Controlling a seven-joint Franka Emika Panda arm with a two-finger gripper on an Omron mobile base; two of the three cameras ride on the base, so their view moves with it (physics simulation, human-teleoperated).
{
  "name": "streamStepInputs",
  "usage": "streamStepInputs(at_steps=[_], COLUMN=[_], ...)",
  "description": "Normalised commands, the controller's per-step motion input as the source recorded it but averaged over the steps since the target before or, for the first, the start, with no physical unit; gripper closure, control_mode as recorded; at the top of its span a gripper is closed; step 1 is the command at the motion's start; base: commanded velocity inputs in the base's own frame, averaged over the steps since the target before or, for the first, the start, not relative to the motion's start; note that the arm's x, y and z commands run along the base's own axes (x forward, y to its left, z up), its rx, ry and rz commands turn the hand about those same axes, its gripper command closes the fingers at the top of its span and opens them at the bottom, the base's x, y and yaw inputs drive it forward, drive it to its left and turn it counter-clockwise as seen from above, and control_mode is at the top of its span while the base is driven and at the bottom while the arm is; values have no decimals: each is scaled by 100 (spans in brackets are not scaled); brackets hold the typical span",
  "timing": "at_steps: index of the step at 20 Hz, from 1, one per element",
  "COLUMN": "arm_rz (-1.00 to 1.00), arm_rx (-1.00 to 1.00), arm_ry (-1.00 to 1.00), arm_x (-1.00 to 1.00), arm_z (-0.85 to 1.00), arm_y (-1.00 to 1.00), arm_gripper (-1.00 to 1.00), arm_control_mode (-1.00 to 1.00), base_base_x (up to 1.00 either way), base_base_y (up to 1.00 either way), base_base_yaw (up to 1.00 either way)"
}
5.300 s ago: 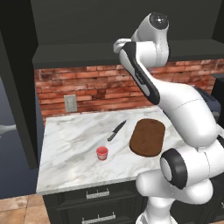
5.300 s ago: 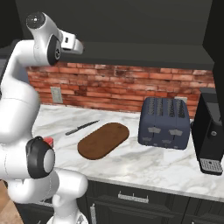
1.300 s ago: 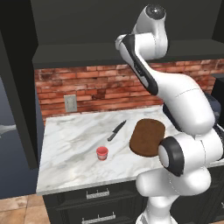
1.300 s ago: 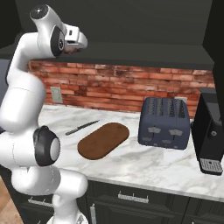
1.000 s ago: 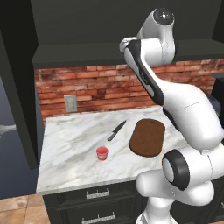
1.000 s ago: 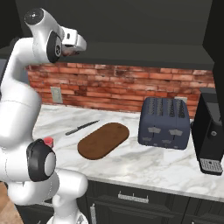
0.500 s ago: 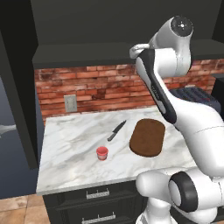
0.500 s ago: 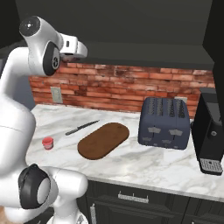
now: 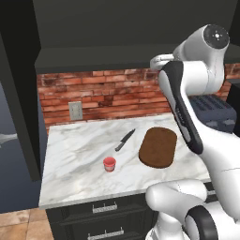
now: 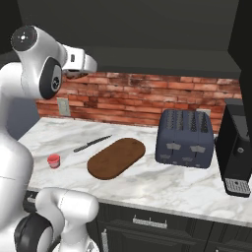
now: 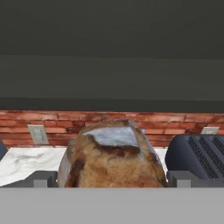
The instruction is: Pick the bread, place it on the cutting board, pick the jam, place it on the counter, and close the cabinet.
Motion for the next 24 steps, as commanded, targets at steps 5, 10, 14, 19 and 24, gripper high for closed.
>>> streamStepInputs(at_steps=[5, 10, 14, 19, 24], arm_rz=[0, 0, 0, 0, 0], arm_rx=[0, 0, 0, 0, 0], arm_ry=[1, 5, 9, 11, 10], arm_x=[-52, -42, -34, -29, -21], arm_z=[-2, -5, -7, -6, -11], arm_y=[-7, -2, 0, -3, -17], arm_gripper=[100, 100, 100, 100, 100], arm_control_mode=[-100, -100, -100, -100, -100], base_base_x=[0, 0, 0, 0, 0], base_base_y=[0, 0, 0, 0, 0], base_base_yaw=[0, 0, 0, 0, 0])
